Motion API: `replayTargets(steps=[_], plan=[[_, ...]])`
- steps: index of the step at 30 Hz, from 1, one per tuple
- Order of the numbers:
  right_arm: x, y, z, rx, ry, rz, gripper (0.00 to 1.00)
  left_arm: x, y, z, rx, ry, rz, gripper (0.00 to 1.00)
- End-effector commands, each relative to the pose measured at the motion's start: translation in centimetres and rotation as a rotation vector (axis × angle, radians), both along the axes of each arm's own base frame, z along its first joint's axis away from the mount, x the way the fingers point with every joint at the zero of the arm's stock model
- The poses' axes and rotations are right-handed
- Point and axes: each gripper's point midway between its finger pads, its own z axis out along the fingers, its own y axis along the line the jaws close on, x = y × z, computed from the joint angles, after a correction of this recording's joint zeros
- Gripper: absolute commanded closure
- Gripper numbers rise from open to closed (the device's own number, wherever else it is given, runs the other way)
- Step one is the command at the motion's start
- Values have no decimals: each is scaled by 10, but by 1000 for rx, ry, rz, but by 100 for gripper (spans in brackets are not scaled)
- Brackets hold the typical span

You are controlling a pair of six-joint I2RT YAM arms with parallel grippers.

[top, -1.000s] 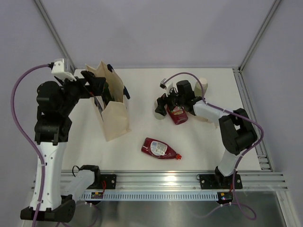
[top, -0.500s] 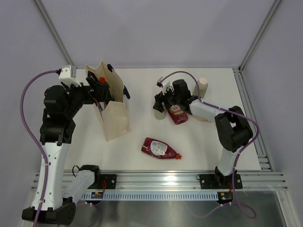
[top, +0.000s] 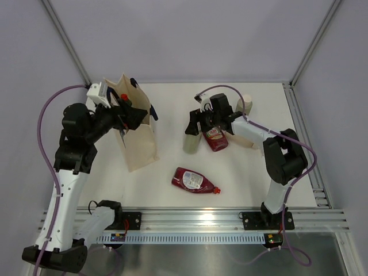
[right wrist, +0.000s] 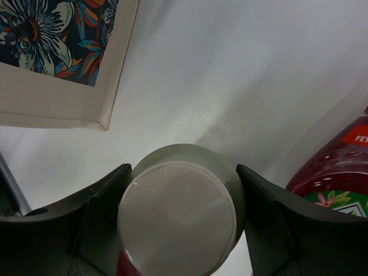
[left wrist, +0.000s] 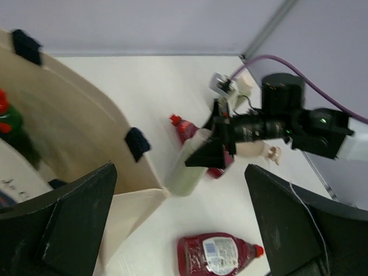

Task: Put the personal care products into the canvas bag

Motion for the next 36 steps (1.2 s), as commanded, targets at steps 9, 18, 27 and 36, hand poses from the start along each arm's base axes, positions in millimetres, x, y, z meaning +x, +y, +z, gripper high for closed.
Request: replayTargets(steps=[9,18,27,36], plan=[[1,0,100,324,137,-84,100,-8,-112,0,132,-45,-320,1],[0,-27,138,411,188,-121,100,13,-168,-59,296,41,-285,1],[-22,-38,171,490,246,-111,100,50,-210,-108,425,71,-338,1],[-40,-38,194,551,285,-90,100,72,-223,-141,512,108,-316,1]])
